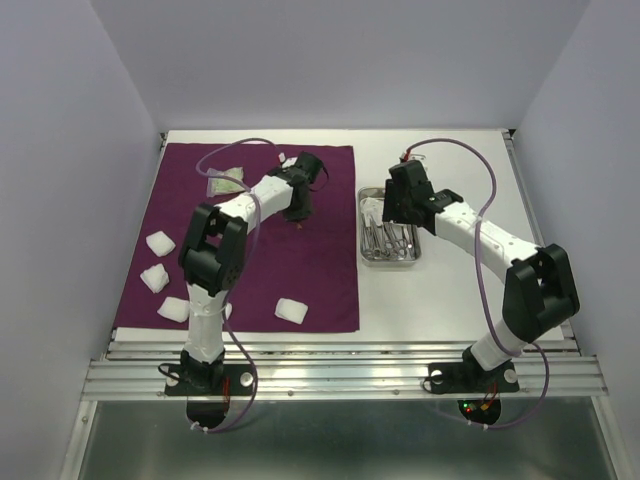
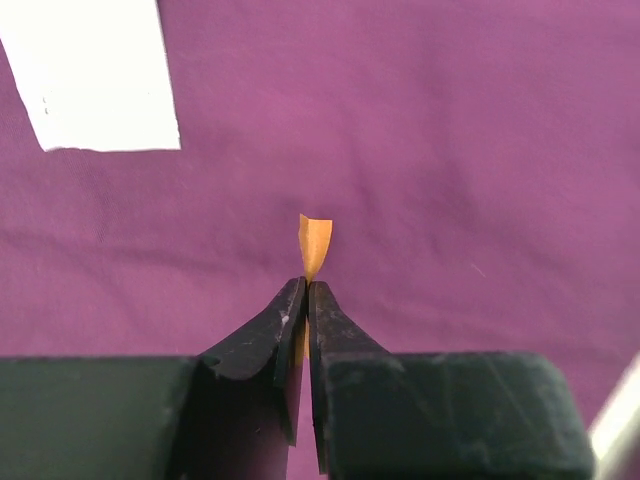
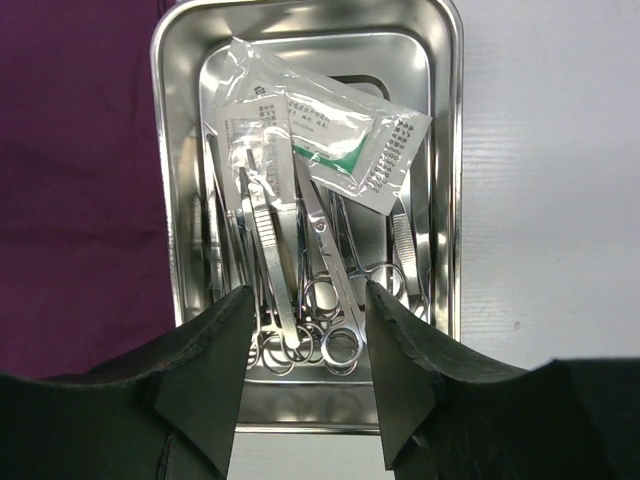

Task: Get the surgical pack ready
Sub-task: Pick up the medical item from the surgical kit, then place the medical item in the container.

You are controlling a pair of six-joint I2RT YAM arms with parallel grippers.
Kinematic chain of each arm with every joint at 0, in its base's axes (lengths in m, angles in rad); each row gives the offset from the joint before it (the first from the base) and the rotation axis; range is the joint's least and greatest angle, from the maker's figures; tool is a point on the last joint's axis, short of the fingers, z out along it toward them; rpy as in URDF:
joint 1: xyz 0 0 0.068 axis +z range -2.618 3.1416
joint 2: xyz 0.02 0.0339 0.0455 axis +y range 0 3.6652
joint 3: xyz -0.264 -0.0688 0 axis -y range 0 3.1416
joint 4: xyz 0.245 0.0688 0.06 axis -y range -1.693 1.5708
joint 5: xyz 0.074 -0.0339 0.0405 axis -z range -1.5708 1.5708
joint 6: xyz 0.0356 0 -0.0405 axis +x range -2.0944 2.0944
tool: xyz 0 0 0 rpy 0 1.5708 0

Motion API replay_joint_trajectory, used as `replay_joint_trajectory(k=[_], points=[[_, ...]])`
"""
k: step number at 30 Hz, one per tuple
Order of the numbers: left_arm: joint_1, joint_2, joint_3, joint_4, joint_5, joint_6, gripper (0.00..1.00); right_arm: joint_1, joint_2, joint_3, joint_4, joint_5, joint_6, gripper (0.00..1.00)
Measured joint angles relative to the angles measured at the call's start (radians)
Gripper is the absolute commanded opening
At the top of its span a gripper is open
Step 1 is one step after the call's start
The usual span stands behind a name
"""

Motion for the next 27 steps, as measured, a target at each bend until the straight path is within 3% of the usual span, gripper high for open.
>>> replay_joint_trajectory(k=[6,11,22,24,25,27], points=[[-0.065,-0.078,0.042,-0.019,0.033,0.0,0.16,0.0,-0.007,-0.026,-0.002,0.023,0.011,0.54],[-0.147,-0.079,0.189,-0.018,0.094,0.0,0.16,0.0,-0.064,-0.066,-0.005,0.084,0.038,0.54],[-0.225,0.165,0.512,-0.02,0.201,0.001,0.16,0.0,-0.251,-0.151,-0.008,0.227,0.097,0.57],[-0.227,0.219,0.553,-0.032,0.212,0.0,0.23,0.0,-0.269,-0.159,-0.008,0.239,0.101,0.57],[-0.227,0.245,0.576,-0.038,0.218,0.0,0.36,0.0,-0.273,-0.162,-0.008,0.243,0.103,0.57],[-0.227,0.275,0.598,-0.041,0.225,-0.002,0.47,0.0,-0.278,-0.164,-0.013,0.251,0.106,0.57]])
